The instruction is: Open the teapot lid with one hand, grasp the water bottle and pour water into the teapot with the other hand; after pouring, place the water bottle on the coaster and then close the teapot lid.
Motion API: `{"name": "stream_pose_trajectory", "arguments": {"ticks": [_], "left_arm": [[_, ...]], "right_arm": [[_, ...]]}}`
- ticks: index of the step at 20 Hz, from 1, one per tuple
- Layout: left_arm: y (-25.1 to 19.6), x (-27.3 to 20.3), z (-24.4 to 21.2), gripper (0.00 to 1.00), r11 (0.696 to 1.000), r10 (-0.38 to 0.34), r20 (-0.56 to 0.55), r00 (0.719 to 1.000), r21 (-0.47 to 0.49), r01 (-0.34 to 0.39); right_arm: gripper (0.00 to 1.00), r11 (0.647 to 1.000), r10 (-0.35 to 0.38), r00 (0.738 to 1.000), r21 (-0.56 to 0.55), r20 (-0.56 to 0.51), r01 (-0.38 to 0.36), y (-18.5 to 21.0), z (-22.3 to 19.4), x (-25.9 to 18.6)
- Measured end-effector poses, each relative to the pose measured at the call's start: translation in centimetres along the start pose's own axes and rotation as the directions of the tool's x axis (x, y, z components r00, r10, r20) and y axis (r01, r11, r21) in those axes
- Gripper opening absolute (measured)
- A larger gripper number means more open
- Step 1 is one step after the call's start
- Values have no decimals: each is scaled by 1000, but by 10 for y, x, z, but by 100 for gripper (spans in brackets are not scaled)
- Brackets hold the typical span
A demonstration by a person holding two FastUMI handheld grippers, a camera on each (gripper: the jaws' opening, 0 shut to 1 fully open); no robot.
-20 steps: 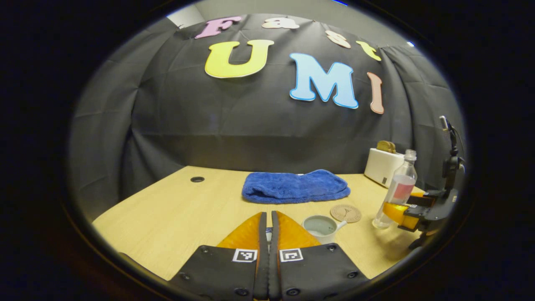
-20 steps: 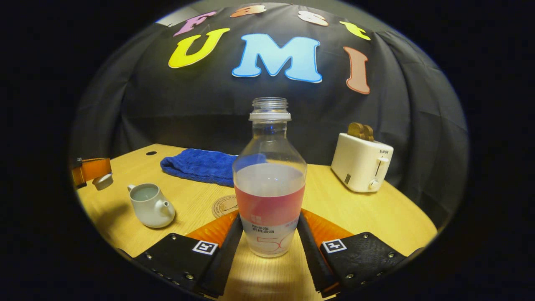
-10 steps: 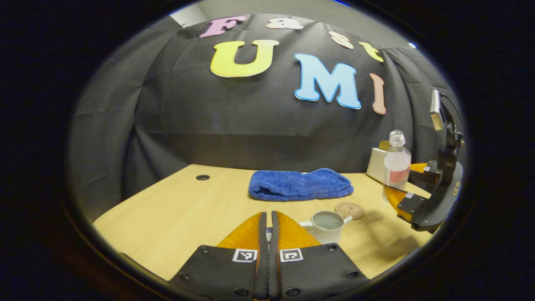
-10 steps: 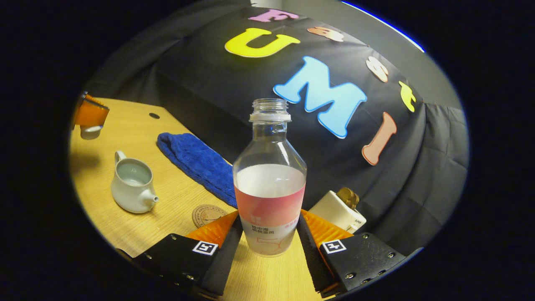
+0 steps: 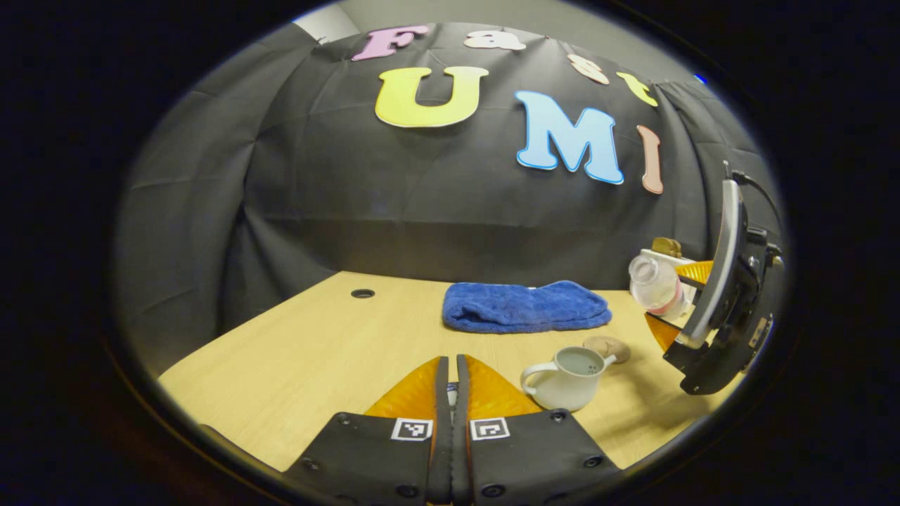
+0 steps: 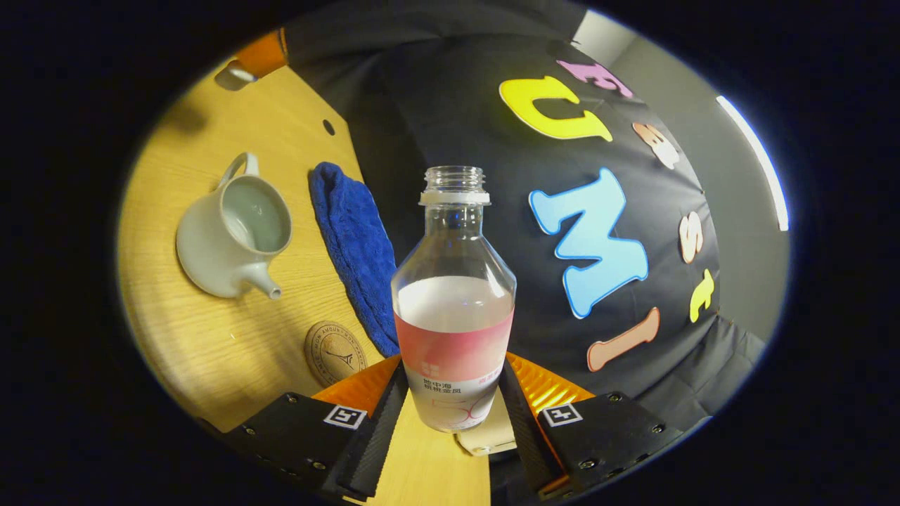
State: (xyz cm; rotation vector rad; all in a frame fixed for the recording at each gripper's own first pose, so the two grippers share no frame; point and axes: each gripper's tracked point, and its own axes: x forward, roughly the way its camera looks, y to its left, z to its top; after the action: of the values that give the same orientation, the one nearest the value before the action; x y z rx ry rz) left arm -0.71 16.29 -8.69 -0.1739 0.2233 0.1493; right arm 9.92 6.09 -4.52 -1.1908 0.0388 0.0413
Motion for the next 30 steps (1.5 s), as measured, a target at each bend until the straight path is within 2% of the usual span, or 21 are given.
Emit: {"name": "stream_pose_trajectory", "arguments": {"ticks": [4,8,14,17,20,30], "left_arm": [[0,0,-2,5,1000,-5,-4,1000,-1,5],[-1,-1,-3,6,1000,-9,-5,1000,-1,9],[-1,-2,-3,6,1000,-11,-11,1000,2,11],[0,-2,-3,6,1000,-12,-16,1000,1,12],[0,-2,-4,6,1000,-13,-20,1000,2,13],[0,-3,-7,6,1000,-13,-30,999,5,13]], "right_arm": [[75,987,-43,998,-156,37,48,-3,7,2],[75,956,-80,994,-277,69,96,-8,9,3],[75,888,-121,983,-428,137,169,-11,19,3],[75,867,-120,980,-464,157,180,-9,20,6],[75,829,-135,972,-515,194,218,-11,30,6],[75,800,-145,965,-548,216,243,-18,33,9]]}}
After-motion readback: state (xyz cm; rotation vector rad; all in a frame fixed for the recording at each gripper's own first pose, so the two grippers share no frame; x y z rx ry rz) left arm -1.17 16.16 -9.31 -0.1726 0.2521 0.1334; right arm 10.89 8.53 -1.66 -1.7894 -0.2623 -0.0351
